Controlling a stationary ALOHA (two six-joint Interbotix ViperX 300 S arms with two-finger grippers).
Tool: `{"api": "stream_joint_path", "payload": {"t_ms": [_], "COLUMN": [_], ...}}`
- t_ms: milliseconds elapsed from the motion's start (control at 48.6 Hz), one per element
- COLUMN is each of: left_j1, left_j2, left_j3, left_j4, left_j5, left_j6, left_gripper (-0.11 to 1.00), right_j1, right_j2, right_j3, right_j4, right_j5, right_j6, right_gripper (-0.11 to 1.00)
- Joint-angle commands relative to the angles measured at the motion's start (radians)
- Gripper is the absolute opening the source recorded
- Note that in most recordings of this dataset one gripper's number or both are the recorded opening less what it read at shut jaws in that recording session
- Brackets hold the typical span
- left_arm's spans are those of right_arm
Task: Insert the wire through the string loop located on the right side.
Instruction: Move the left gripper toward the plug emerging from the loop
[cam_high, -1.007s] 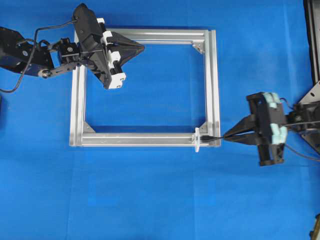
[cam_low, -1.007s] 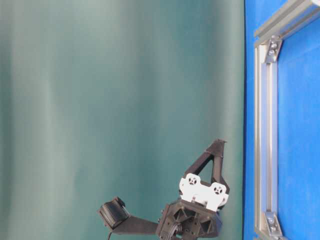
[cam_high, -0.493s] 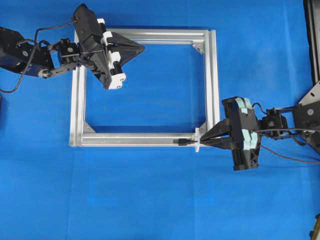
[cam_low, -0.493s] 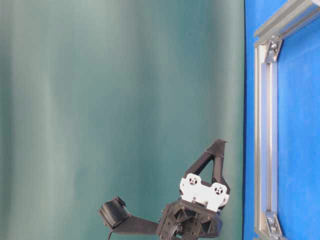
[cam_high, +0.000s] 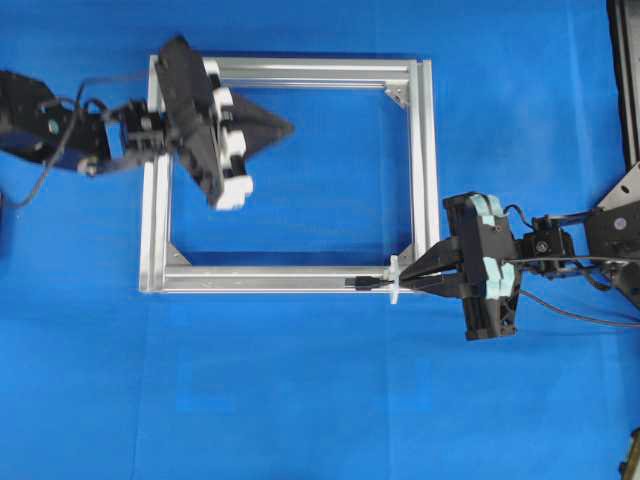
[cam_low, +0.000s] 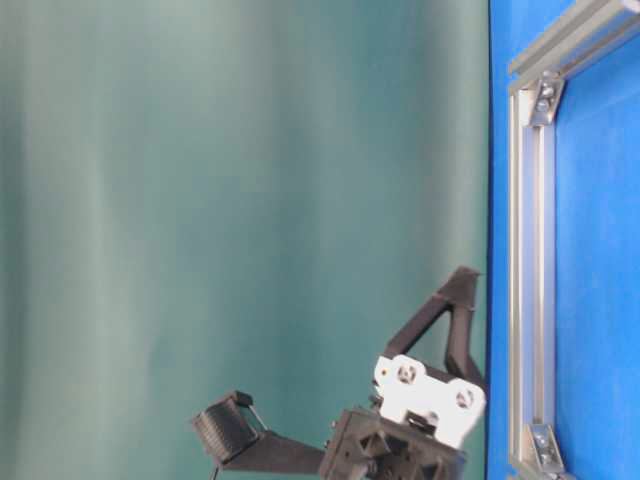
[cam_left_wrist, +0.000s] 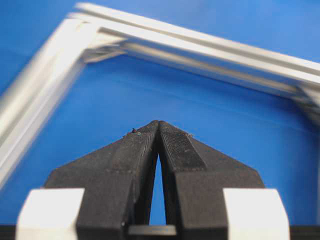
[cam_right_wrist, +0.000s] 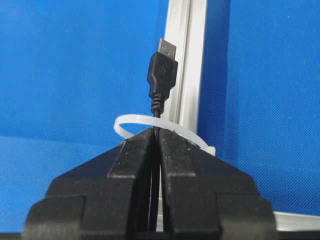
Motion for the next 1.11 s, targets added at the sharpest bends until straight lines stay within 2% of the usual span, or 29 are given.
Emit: {"api": "stream_joint_path", "payload": {"t_ms": [0, 226, 411, 740, 884, 1089], "left_j1": [-0.063, -0.218, -0.324, -0.298, -0.272, -0.236], "left_j2": [-0.026, -0.026, -0.026, -0.003, 0.028, 0.087], "left_j3": [-0.006, -0.008, -0.009, -0.067, -0.152, -0.307], "left_j4": [0.003, 0.003, 0.003, 0.002, 0.003, 0.003], "left_j5": [0.0, 0.014, 0.014, 0.021, 0.081, 0.232], "left_j6": [-0.009, -0.078, -0.087, -0.078, -0.072, -0.041], "left_gripper": [0.0, 0.0, 0.0, 0.0, 0.0, 0.0], "right_j1": [-0.003, -0.003, -0.003, -0.003, -0.003, -0.002], "right_j2": [-0.009, -0.008, -0.008, -0.009, -0.008, -0.009], "right_j3": [-0.015, -0.014, -0.015, -0.015, -0.015, -0.014], "right_j4": [0.0, 0.0, 0.0, 0.0, 0.0, 0.0], "right_j5": [-0.011, -0.011, -0.011, -0.011, -0.011, -0.011], "right_j6": [0.002, 0.002, 0.002, 0.002, 0.002, 0.002], "right_gripper": [-0.03, -0.03, -0.03, -0.03, -0.03, -0.03]}}
